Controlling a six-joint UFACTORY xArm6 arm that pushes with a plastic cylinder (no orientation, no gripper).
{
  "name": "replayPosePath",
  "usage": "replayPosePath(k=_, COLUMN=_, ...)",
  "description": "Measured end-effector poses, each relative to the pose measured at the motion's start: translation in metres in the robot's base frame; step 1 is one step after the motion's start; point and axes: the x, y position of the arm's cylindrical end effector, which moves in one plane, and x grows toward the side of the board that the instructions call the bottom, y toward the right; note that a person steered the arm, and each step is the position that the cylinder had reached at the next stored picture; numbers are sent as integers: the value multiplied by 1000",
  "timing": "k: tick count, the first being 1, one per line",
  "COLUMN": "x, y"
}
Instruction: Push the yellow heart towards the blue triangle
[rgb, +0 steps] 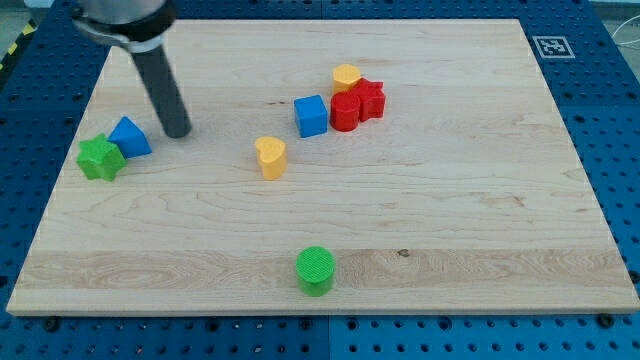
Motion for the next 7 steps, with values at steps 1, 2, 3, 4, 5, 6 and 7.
replayPosePath(k=1, x=23, y=27)
replayPosePath(k=2, x=62, y=53)
replayPosePath(k=3, x=79, y=95)
replayPosePath(k=4, x=75, y=137)
replayPosePath(k=5, x=67, y=134)
replayPosePath(k=6, x=49, y=115)
replayPosePath(k=7, x=25, y=99)
